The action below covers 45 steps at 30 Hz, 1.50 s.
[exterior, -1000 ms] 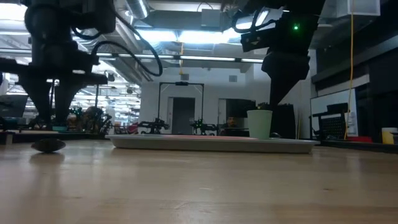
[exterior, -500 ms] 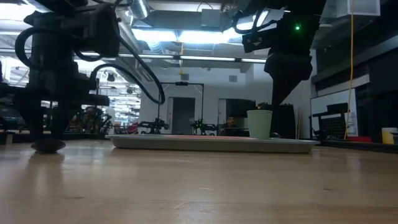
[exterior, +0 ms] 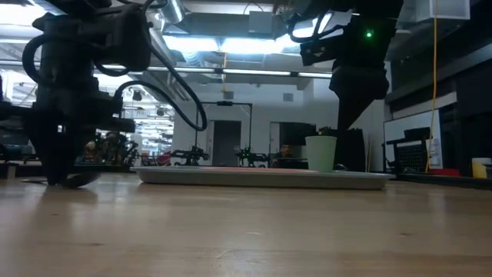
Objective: Pick and place plate/cup/fork/spoon on tray
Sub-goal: Put the black spoon on the blue tray on the left side of the orange plate
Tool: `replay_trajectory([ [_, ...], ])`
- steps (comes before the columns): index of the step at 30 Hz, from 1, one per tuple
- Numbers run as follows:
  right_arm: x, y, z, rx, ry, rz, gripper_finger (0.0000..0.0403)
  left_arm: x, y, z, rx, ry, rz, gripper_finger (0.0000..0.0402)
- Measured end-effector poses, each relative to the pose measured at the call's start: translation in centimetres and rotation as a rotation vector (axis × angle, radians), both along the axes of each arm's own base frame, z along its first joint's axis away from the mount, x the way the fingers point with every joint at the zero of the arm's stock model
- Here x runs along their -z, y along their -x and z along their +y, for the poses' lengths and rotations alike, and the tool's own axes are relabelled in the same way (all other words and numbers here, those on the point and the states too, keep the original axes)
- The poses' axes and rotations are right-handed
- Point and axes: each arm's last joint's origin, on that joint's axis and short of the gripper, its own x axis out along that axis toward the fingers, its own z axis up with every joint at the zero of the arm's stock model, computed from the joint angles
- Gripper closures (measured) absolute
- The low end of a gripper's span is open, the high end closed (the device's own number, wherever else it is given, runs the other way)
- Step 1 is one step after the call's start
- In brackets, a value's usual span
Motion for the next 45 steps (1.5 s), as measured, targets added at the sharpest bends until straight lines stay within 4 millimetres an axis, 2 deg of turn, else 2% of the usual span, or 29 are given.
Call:
replay_trajectory([
  [7,0.0,0.0,0.0,-0.029,0.004,0.019,0.0207,-1.1,-0.9,-0.3,-0.206,0.044,0.003,0.0399],
  [12,0.0,0.0,0.0,-0.05,0.006,0.031,0.0207,-3.9,-2.4,-0.9,-0.27,0.159,-0.005,0.04],
  [16,0.0,0.0,0.0,-0.052,0.013,0.031,0.0207,-6.5,-4.4,-1.0,-0.399,0.191,-0.117,0.04],
  [19,0.3,0.1,-0.1,-0.069,0.031,0.046,0.0207,-8.2,-5.7,1.0,-0.622,0.091,-0.237,0.0401],
  [24,1.3,0.9,-0.2,-0.073,0.039,0.097,0.0207,-10.1,-6.8,7.3,-1.049,-0.107,-0.455,0.0401],
  [27,2.1,1.5,-0.3,-0.091,0.029,0.15,0.0207,-10.2,-6.6,11.4,-1.304,-0.04,-0.494,0.0401],
  [31,2.6,1.8,-0.4,-0.094,0.017,0.173,0.0207,-10.0,-5.5,14.8,-1.567,0.039,-0.483,0.0401],
  [34,2.7,1.8,-0.4,-0.097,0.016,0.17,0.0207,-10.0,-5.1,16.2,-1.769,0.061,-0.526,0.0401],
  [38,2.7,1.7,-0.4,-0.14,0.019,0.189,0.0207,-10.0,-5.7,16.6,-1.922,0.127,-0.607,0.0401],
  [42,2.8,1.7,-0.4,-0.156,0.02,0.197,0.0207,-8.3,-6.7,16.5,-1.979,0.114,-0.567,0.0401],
  [45,3.3,2.5,-0.7,-0.159,0.017,0.204,0.0207,-6.2,-7.5,16.4,-1.988,0.083,-0.496,0.0401],
])
